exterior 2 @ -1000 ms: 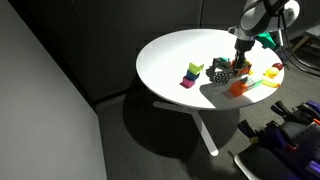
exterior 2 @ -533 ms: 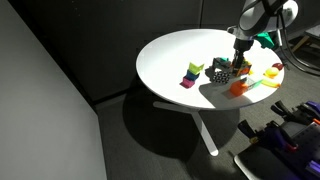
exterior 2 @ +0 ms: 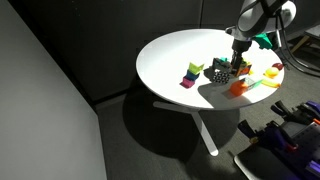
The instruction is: Pick up the square plush toy on the left and put it on top of the square push toy in the middle
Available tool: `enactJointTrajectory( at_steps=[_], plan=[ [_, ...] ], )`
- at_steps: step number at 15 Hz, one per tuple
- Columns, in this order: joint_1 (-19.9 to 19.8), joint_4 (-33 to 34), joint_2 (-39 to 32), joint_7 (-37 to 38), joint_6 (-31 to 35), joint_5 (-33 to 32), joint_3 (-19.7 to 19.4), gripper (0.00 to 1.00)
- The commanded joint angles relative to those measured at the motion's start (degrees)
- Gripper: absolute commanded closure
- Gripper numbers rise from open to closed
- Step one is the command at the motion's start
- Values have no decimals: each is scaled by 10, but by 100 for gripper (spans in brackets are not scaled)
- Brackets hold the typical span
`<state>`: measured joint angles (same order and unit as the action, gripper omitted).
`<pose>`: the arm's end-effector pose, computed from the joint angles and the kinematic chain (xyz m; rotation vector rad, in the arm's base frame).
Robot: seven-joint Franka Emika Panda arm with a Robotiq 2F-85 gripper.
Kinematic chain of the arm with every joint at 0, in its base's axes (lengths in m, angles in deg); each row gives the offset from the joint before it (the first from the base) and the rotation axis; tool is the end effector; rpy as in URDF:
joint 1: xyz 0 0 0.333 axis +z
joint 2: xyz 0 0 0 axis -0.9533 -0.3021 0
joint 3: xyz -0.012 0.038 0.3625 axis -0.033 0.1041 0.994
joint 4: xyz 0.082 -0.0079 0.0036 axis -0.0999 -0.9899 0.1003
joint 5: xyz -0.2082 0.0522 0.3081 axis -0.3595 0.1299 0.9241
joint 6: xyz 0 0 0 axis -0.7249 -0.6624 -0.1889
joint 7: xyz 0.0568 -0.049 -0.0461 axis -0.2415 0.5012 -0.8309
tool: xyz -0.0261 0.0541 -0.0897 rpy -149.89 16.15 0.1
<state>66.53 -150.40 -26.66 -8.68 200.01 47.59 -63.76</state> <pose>0.5322 -0.0277 0.2506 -2.8579 -1.1380 0.0553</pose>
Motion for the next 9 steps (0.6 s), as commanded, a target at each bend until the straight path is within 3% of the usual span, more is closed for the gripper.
enactJointTrajectory(
  at_steps=[1, 9],
  plan=[
    [-6, 14, -12, 6, 11, -15, 4, 0],
    [-7, 28, -23, 10, 14, -18, 2, 0]
  ],
)
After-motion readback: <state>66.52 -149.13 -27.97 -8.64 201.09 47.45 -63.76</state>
